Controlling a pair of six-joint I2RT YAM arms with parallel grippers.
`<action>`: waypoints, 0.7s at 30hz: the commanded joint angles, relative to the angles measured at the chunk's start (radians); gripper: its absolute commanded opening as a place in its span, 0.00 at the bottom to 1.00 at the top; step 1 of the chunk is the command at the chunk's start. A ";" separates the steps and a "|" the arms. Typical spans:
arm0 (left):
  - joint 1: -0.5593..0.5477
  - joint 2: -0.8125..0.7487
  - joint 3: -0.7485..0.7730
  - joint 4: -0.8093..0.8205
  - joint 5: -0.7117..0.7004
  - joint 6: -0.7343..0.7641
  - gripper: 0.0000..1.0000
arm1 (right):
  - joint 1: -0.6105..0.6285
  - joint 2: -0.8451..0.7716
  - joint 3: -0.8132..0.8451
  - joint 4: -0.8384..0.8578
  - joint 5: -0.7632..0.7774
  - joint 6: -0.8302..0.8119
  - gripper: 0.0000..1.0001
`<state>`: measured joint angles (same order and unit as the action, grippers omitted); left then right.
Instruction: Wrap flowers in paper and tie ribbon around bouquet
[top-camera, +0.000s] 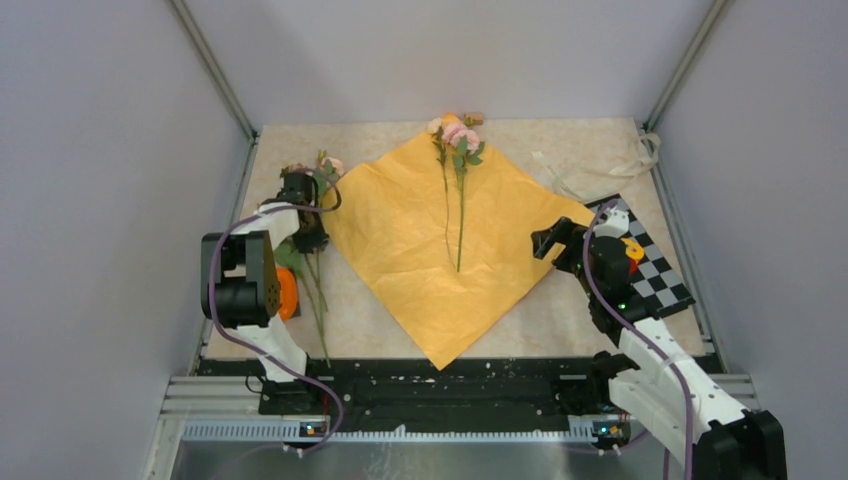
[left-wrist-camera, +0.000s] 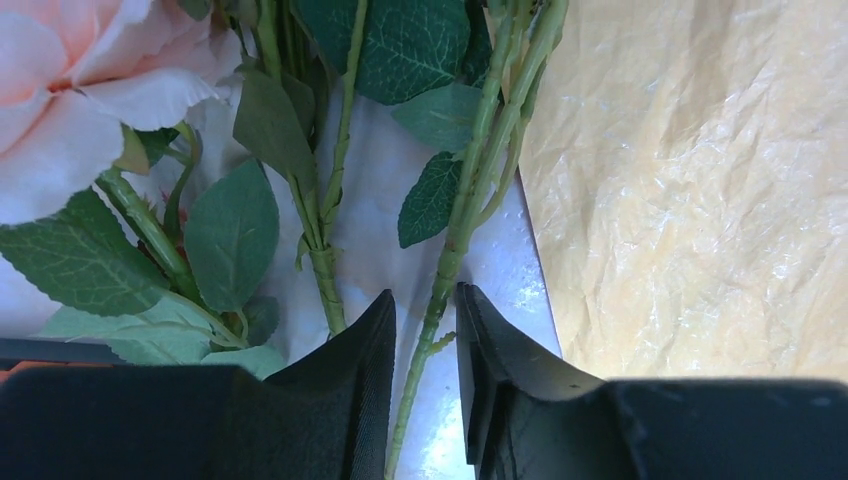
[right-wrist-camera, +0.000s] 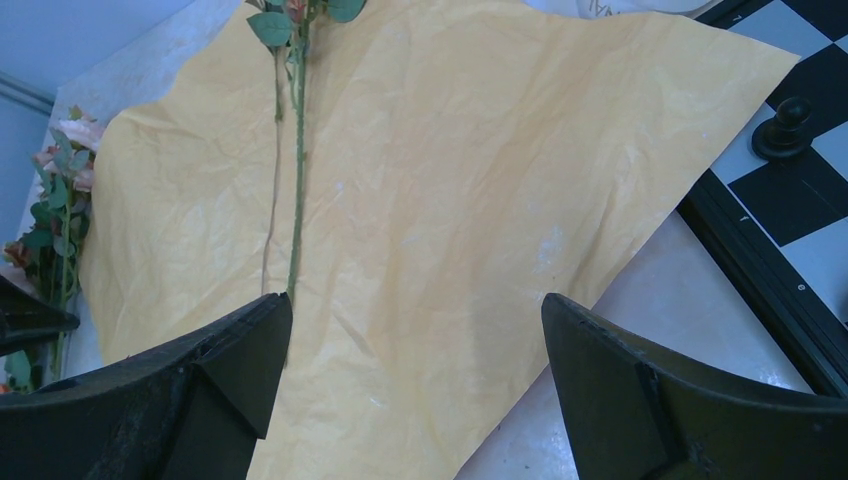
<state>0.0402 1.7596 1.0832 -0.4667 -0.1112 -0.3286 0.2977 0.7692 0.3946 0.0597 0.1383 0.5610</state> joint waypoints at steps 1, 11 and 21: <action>0.015 0.038 0.014 0.034 0.054 0.030 0.29 | -0.008 -0.005 0.034 0.033 0.009 0.000 0.99; 0.019 -0.036 -0.019 0.057 0.052 0.045 0.00 | -0.006 -0.049 0.009 0.054 0.033 0.010 0.99; 0.014 -0.321 -0.111 0.128 0.009 0.041 0.00 | -0.007 -0.057 0.016 0.043 0.011 0.011 0.99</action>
<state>0.0528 1.5810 0.9833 -0.4091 -0.0696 -0.2852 0.2977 0.7330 0.3939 0.0669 0.1532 0.5655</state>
